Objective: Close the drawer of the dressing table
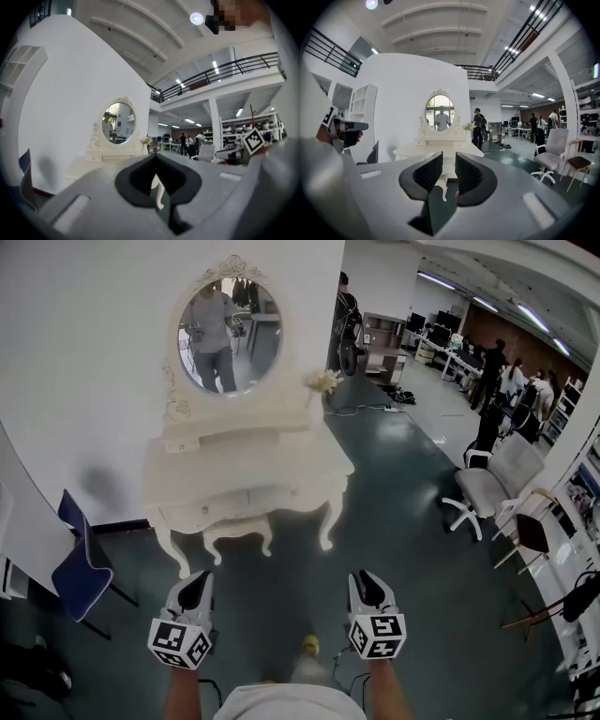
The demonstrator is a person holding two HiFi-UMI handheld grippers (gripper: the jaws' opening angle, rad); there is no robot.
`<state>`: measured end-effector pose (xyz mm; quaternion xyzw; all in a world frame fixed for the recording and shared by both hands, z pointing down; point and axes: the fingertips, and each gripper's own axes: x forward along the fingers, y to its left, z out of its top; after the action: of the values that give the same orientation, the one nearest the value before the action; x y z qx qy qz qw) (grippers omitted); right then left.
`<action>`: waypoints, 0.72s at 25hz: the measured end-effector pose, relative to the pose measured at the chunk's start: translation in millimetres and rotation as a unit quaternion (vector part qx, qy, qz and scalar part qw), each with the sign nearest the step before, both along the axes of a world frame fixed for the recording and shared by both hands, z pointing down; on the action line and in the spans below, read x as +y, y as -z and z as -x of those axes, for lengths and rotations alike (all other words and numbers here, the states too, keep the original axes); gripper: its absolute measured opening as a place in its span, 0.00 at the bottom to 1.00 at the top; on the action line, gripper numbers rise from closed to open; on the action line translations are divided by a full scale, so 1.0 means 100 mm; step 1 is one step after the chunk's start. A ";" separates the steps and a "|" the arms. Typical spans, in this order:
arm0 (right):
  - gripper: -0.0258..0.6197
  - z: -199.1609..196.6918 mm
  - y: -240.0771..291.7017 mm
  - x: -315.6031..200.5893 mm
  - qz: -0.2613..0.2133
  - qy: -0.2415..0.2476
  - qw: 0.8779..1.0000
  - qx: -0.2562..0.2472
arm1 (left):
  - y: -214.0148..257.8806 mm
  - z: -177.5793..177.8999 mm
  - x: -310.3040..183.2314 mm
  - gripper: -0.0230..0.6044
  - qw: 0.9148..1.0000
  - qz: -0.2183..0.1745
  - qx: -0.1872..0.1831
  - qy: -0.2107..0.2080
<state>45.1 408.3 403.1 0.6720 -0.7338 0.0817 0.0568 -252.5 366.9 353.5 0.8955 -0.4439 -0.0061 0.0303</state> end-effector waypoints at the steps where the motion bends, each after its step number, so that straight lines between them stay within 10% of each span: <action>1: 0.15 0.00 -0.01 -0.05 0.000 0.000 1.000 0.000 | -0.01 0.00 -0.04 0.03 1.000 0.000 -0.001 -0.002; 18: 0.15 -0.45 -0.36 -1.47 0.024 0.001 1.000 -0.006 | -0.29 -0.52 -1.39 0.03 0.999 0.029 -0.021 -0.005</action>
<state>90.5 261.7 438.7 0.6691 -0.7328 0.1032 0.0685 -200.4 227.6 382.8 0.8965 -0.4398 0.0259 0.0465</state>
